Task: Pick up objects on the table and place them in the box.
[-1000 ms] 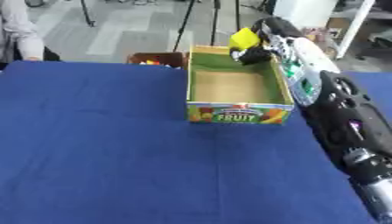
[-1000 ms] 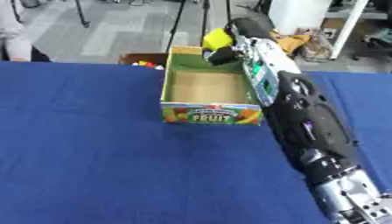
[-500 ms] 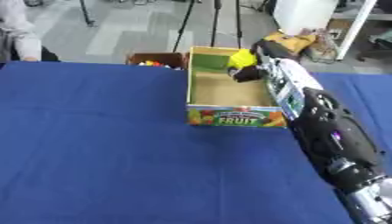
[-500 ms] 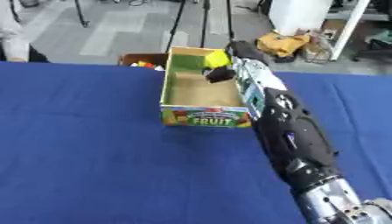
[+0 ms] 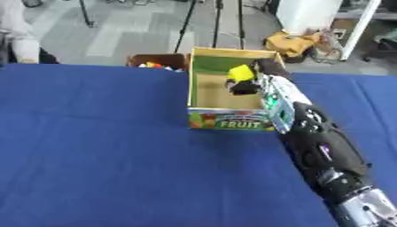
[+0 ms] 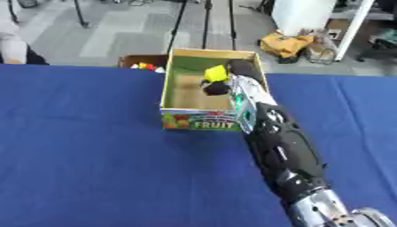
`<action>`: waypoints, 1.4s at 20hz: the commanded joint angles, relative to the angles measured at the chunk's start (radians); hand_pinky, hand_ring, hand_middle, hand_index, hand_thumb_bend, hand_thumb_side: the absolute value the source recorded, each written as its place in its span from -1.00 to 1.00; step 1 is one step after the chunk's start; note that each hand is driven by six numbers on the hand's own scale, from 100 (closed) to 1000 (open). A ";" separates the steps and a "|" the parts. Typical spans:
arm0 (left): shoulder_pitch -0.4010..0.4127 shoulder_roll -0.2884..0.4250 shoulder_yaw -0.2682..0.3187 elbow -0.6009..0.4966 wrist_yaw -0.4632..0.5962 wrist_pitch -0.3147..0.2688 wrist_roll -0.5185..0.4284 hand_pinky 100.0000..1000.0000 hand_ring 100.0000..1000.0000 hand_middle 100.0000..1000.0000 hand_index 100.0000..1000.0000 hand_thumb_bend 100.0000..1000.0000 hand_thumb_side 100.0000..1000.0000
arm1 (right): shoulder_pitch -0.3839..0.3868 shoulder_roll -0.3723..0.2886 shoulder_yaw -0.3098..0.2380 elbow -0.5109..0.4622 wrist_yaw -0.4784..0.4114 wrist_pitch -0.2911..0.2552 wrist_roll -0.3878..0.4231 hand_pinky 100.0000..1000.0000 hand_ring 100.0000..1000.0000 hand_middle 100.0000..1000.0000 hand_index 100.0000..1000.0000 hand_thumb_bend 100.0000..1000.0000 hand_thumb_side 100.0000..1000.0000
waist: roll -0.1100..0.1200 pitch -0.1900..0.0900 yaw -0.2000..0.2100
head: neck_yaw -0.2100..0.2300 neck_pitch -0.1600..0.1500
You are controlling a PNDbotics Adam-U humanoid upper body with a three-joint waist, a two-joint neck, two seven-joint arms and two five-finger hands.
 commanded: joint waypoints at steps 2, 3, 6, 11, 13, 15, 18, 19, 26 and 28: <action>-0.008 0.009 -0.001 -0.018 -0.003 -0.006 -0.002 0.04 0.60 0.81 0.90 -1.00 1.00 | -0.016 -0.007 0.001 0.000 0.013 -0.004 -0.004 0.76 0.69 -0.18 0.44 -1.00 0.35 | 0.007 -0.019 0.002 | -0.005 -0.011; -0.008 0.009 -0.001 -0.018 -0.003 -0.005 -0.002 0.04 0.60 0.81 0.90 -1.00 1.00 | -0.016 -0.006 0.002 0.003 0.019 -0.005 0.000 0.77 0.72 -0.14 0.50 -0.90 0.42 | 0.007 -0.018 0.002 | -0.006 -0.010; -0.008 0.009 -0.001 -0.018 -0.003 -0.004 -0.002 0.04 0.60 0.81 0.90 -1.00 1.00 | -0.018 -0.005 0.001 0.009 0.034 -0.006 0.018 0.82 0.81 0.04 0.72 -0.68 0.55 | 0.006 -0.019 0.002 | -0.005 -0.008; -0.008 0.009 -0.001 -0.018 -0.002 -0.003 -0.002 0.04 0.60 0.81 0.90 -1.00 1.00 | -0.019 -0.005 -0.002 0.008 0.045 -0.012 0.054 0.88 0.90 0.27 0.82 -0.56 0.59 | 0.005 -0.021 0.002 | -0.005 -0.009; -0.008 0.009 -0.001 -0.018 -0.002 -0.002 -0.001 0.04 0.60 0.82 0.90 -1.00 1.00 | -0.019 -0.004 -0.004 0.004 0.047 -0.012 0.059 0.89 0.91 0.30 0.83 -0.54 0.60 | 0.005 -0.022 0.001 | -0.005 -0.010; -0.007 0.009 -0.001 -0.018 -0.002 -0.001 -0.002 0.04 0.60 0.82 0.90 -1.00 1.00 | -0.020 -0.004 -0.006 -0.002 0.046 -0.012 0.059 0.91 0.92 0.31 0.83 -0.52 0.61 | 0.005 -0.022 0.001 | -0.005 -0.012; -0.006 0.008 0.000 -0.018 -0.002 0.000 -0.002 0.04 0.60 0.82 0.90 -1.00 1.00 | -0.021 -0.006 -0.008 -0.020 0.034 -0.014 0.053 0.94 0.94 0.36 0.85 -0.48 0.63 | 0.006 -0.025 0.000 | -0.004 -0.011; -0.005 0.008 0.000 -0.018 -0.002 0.001 -0.001 0.04 0.60 0.82 0.90 -1.00 1.00 | -0.022 -0.007 -0.007 -0.030 0.027 -0.017 0.050 0.94 0.94 0.37 0.85 -0.48 0.64 | 0.007 -0.027 -0.001 | -0.003 -0.010; 0.004 0.011 0.005 -0.018 0.003 0.002 0.007 0.04 0.60 0.81 0.89 -1.00 1.00 | -0.015 -0.061 0.031 -0.237 -0.080 -0.068 -0.001 0.98 0.95 0.36 0.85 -0.48 0.65 | 0.014 -0.050 -0.020 | 0.011 0.009; 0.006 0.013 0.006 -0.018 0.005 0.003 0.011 0.04 0.59 0.81 0.90 -1.00 1.00 | -0.004 -0.083 0.051 -0.326 -0.129 -0.079 -0.024 0.97 0.94 0.34 0.84 -0.44 0.62 | 0.016 -0.058 -0.028 | 0.015 0.014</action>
